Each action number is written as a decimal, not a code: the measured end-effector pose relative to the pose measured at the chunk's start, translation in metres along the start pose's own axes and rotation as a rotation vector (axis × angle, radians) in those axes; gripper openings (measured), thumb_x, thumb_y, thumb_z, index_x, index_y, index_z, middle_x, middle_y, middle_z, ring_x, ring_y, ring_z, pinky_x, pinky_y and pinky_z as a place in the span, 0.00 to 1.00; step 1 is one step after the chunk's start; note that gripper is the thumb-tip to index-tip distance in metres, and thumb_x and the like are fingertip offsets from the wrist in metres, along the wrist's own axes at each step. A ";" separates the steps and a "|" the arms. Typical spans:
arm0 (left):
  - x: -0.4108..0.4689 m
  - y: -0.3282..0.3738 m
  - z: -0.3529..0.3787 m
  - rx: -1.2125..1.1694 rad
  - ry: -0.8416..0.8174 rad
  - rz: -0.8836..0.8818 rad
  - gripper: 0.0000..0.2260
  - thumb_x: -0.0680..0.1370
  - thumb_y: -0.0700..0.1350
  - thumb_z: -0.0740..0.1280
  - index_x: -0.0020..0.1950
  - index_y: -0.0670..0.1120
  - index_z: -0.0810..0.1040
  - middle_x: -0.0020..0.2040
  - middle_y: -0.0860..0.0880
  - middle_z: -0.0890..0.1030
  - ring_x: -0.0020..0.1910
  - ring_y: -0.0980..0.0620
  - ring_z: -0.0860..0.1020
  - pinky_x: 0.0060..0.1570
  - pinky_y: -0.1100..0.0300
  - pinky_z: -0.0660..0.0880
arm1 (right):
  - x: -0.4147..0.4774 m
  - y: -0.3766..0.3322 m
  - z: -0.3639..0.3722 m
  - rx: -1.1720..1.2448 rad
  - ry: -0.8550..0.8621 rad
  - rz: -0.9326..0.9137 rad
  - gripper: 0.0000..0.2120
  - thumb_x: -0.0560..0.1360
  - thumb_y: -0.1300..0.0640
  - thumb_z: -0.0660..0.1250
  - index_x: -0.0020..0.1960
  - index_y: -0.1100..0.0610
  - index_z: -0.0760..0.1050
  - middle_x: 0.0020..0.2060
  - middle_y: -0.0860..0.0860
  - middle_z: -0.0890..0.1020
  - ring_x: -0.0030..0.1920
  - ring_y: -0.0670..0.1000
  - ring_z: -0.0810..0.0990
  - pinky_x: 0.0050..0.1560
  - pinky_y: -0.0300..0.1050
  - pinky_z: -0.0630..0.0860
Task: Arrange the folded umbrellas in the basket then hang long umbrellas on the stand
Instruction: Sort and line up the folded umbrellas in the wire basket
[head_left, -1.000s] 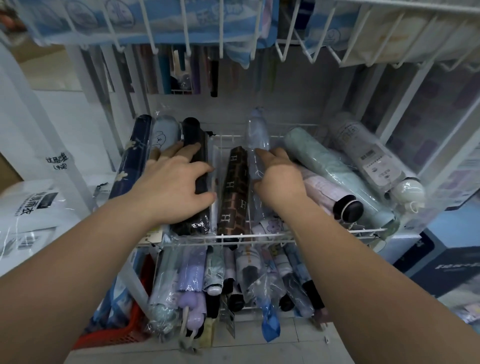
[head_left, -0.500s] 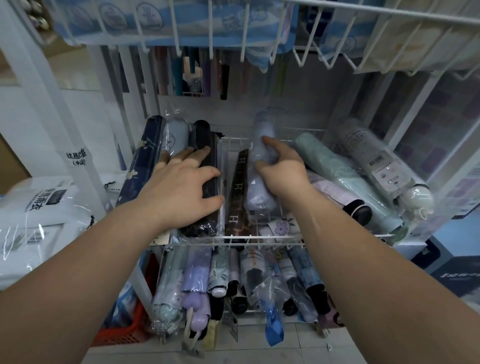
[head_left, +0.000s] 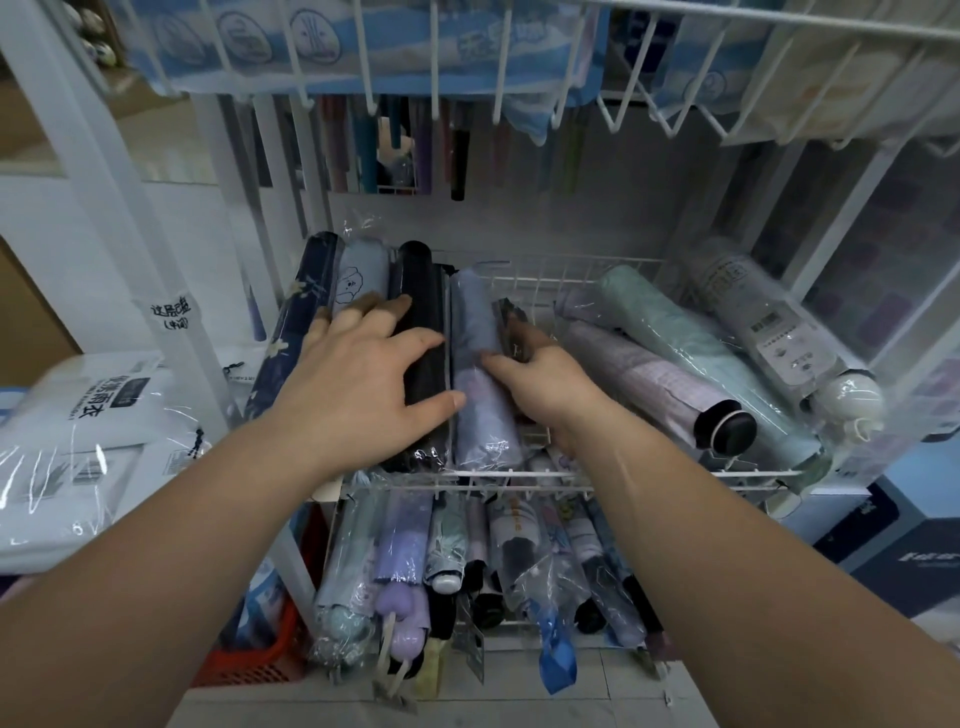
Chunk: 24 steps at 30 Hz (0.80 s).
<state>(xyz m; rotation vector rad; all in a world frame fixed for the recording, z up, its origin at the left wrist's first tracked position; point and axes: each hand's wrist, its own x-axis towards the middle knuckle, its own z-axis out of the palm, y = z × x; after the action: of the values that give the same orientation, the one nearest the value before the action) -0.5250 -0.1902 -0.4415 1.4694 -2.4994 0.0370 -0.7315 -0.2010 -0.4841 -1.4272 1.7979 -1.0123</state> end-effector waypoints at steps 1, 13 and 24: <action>-0.002 -0.001 0.000 0.009 -0.009 0.002 0.39 0.68 0.76 0.48 0.76 0.61 0.65 0.78 0.49 0.63 0.76 0.43 0.59 0.74 0.38 0.57 | 0.001 0.002 0.001 0.065 -0.019 0.027 0.29 0.78 0.48 0.69 0.76 0.49 0.66 0.66 0.51 0.80 0.60 0.54 0.81 0.62 0.52 0.79; 0.000 -0.001 -0.008 0.041 -0.095 0.027 0.36 0.73 0.74 0.55 0.78 0.61 0.60 0.81 0.49 0.58 0.79 0.43 0.54 0.76 0.39 0.56 | 0.010 0.000 0.010 -0.213 -0.026 -0.072 0.28 0.82 0.45 0.60 0.80 0.47 0.59 0.70 0.57 0.75 0.67 0.59 0.76 0.66 0.49 0.73; -0.005 0.033 -0.025 -0.098 0.035 0.109 0.28 0.79 0.62 0.61 0.77 0.53 0.66 0.75 0.48 0.68 0.74 0.45 0.63 0.73 0.49 0.62 | -0.031 -0.017 -0.045 -0.612 0.278 -0.298 0.18 0.77 0.43 0.66 0.63 0.51 0.79 0.56 0.55 0.84 0.58 0.60 0.81 0.57 0.52 0.78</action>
<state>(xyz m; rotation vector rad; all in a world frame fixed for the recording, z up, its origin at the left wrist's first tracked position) -0.5460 -0.1659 -0.4150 1.2826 -2.5131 -0.0405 -0.7540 -0.1648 -0.4462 -2.0517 2.2709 -0.8677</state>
